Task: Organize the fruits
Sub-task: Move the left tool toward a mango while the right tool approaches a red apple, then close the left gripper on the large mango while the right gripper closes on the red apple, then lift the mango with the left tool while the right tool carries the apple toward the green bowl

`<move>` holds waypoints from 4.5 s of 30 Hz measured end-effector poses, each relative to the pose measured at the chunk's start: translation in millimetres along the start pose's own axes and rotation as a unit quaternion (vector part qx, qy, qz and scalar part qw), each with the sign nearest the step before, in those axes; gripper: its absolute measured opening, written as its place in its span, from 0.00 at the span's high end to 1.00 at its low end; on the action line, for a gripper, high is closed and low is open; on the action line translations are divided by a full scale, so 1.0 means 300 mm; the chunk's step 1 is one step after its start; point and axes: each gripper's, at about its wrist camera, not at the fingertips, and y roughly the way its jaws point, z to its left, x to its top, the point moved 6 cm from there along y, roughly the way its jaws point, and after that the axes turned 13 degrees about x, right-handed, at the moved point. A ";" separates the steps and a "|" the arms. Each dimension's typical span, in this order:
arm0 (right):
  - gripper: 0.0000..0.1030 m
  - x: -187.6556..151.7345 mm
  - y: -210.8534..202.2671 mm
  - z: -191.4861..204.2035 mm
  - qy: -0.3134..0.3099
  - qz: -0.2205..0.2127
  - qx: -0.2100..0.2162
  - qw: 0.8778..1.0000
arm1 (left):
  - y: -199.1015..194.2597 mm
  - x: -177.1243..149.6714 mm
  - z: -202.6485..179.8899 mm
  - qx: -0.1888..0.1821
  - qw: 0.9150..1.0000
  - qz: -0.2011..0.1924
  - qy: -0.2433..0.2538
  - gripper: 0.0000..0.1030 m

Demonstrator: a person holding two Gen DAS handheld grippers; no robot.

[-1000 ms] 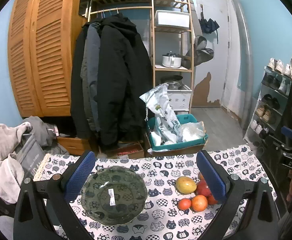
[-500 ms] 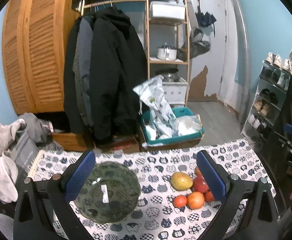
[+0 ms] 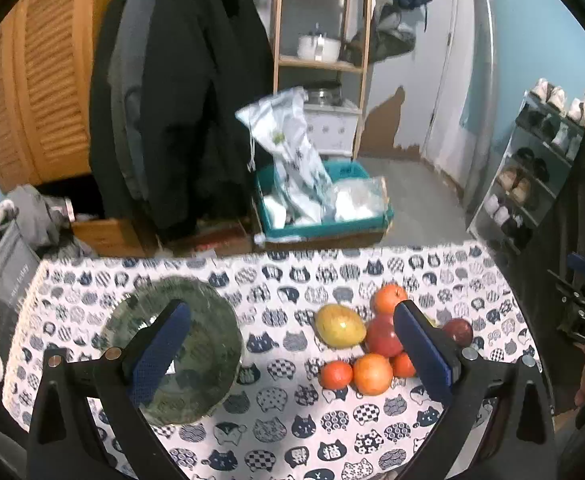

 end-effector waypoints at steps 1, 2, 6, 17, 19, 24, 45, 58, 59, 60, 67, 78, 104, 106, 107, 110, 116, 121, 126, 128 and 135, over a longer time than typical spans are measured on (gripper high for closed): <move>0.09 -0.012 0.013 -0.010 0.004 0.007 -0.001 1.000 | 0.014 -0.007 -0.009 -0.003 1.000 0.007 0.001 0.01; 0.09 -0.025 0.025 -0.020 0.007 0.014 -0.002 1.000 | 0.029 -0.017 -0.019 -0.005 1.000 0.014 0.003 0.01; 0.09 -0.070 0.070 -0.065 0.019 0.039 -0.009 0.999 | 0.125 -0.064 -0.064 -0.001 0.999 0.051 0.015 0.01; 0.10 -0.212 0.250 -0.183 0.069 0.118 -0.012 0.991 | 0.308 -0.166 -0.145 0.007 0.992 0.121 0.044 0.01; 0.10 -0.239 0.289 -0.196 0.077 0.134 -0.010 0.988 | 0.336 -0.179 -0.150 0.008 0.990 0.129 0.047 0.01; 0.10 -0.308 0.393 -0.226 0.093 0.174 -0.010 0.980 | 0.406 -0.218 -0.163 0.014 0.987 0.154 0.051 0.01; 0.17 -0.463 0.612 -0.237 0.106 0.257 0.035 0.960 | 0.597 -0.307 -0.195 0.004 0.973 0.226 0.042 0.01; 0.26 -0.475 0.659 -0.246 0.106 0.253 0.041 0.961 | 0.680 -0.259 -0.247 -0.025 0.969 0.245 -0.005 0.01; 0.26 -0.470 0.661 -0.254 0.108 0.250 0.039 0.962 | 0.688 -0.257 -0.251 -0.027 0.969 0.247 -0.011 0.01; 0.26 -0.464 0.662 -0.265 0.111 0.244 0.037 0.963 | 0.700 -0.251 -0.259 -0.031 0.967 0.251 -0.019 0.01; 0.26 -0.406 0.666 -0.302 0.121 0.219 0.021 0.968 | 0.761 -0.240 -0.293 -0.038 0.962 0.266 -0.042 0.01; 0.26 -0.349 0.685 -0.279 0.122 0.203 0.027 0.971 | 0.827 -0.265 -0.349 -0.054 0.956 0.285 -0.043 0.07; 0.26 -0.245 0.612 -0.178 0.097 0.171 0.028 0.980 | 0.685 -0.207 -0.317 -0.027 0.980 0.196 0.036 0.31; 0.26 -0.229 0.598 -0.164 0.093 0.166 0.030 0.981 | 0.659 -0.195 -0.303 -0.027 0.981 0.188 0.033 0.31; 0.26 -0.220 0.588 -0.153 0.091 0.163 0.032 0.982 | 0.644 -0.188 -0.296 -0.027 0.982 0.183 0.034 0.31; 0.26 -0.193 0.560 -0.128 0.086 0.153 0.036 0.984 | 0.601 -0.169 -0.282 -0.023 0.985 0.167 0.037 0.31; 0.26 -0.134 0.504 -0.066 0.079 0.131 0.046 0.987 | 0.503 -0.117 -0.246 -0.014 0.991 0.127 0.043 0.31; 0.26 -0.081 0.460 -0.010 0.072 0.114 0.058 0.989 | 0.426 -0.080 -0.205 -0.013 0.994 0.103 0.040 0.31; 0.26 -0.026 0.416 0.057 0.062 0.096 0.073 0.991 | 0.369 -0.063 -0.155 -0.008 0.995 0.088 0.035 0.31; 0.26 -0.005 0.401 0.083 0.059 0.091 0.078 0.991 | 0.349 -0.056 -0.127 -0.003 0.996 0.081 0.032 0.31; 0.26 0.056 0.368 0.189 0.039 0.075 0.100 0.991 | 0.297 -0.038 -0.030 0.010 0.998 0.065 0.013 0.31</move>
